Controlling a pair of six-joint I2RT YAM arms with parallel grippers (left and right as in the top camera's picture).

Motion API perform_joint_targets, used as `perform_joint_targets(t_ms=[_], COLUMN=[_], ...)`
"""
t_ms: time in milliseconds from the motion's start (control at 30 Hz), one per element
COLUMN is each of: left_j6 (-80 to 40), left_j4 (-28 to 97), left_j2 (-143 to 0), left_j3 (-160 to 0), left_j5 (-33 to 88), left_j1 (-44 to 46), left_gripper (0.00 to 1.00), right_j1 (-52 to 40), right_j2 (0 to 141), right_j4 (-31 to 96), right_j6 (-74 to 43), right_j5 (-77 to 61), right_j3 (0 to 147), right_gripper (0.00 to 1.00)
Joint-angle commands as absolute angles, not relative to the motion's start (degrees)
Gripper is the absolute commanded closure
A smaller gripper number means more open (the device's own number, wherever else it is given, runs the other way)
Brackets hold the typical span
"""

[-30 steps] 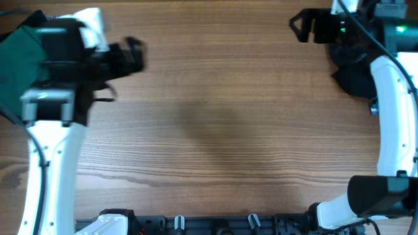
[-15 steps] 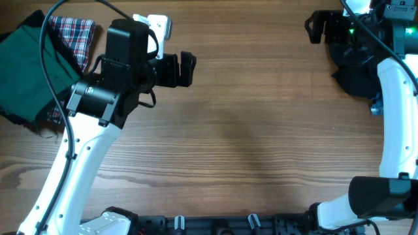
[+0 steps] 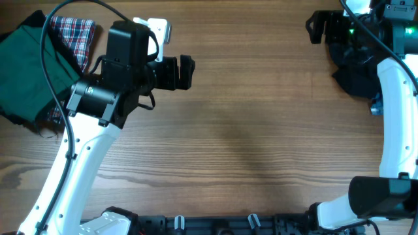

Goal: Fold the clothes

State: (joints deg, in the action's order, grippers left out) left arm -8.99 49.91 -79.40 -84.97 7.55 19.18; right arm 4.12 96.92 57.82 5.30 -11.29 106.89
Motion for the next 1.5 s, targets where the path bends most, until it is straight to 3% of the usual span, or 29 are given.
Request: perform_joint_targets(t_ms=[0,233,433,533,667,1000,1167,1467], left_j6=[-7.68,-7.35,-1.89,-1.43,-0.23,-0.43,-1.52,-5.17], left_j4=[51.99,46.00,29.69,17.47,10.13,2.68,-7.99,-9.41], left_j2=[-79.68,-78.89,-72.77,-66.15,-57.49,-28.03,-16.23,-8.27], left_j3=[-85.14,-85.08,-81.03,-73.32,-61.80,-30.46,-15.20,-6.83], left_j5=[6.55,-4.23,7.86,16.56,20.82,20.99,20.91,18.33], left_j1=[19.40,18.11,8.64,2.66,-1.19,-4.99,-6.39,-6.70], left_gripper=[0.00,0.00,0.00,0.00,0.00,0.00,0.00,0.00], right_j1=[4.03,4.03,4.03,4.03,4.03,4.03,4.03,4.03], right_j2=[96.16,96.16,96.16,96.16,96.16,96.16,96.16,96.16], right_j4=[57.65,57.65,57.65,57.65,57.65,57.65,57.65,57.65], right_j6=[6.00,6.00,6.00,6.00,6.00,6.00,6.00,6.00], right_j5=[-10.31,-10.31,-10.31,-10.31,-10.31,-10.31,-10.31,-10.31], right_j3=[107.55,107.55,107.55,107.55,107.55,107.55,107.55,107.55], right_gripper=[0.00,0.00,0.00,0.00,0.01,0.00,0.00,0.00])
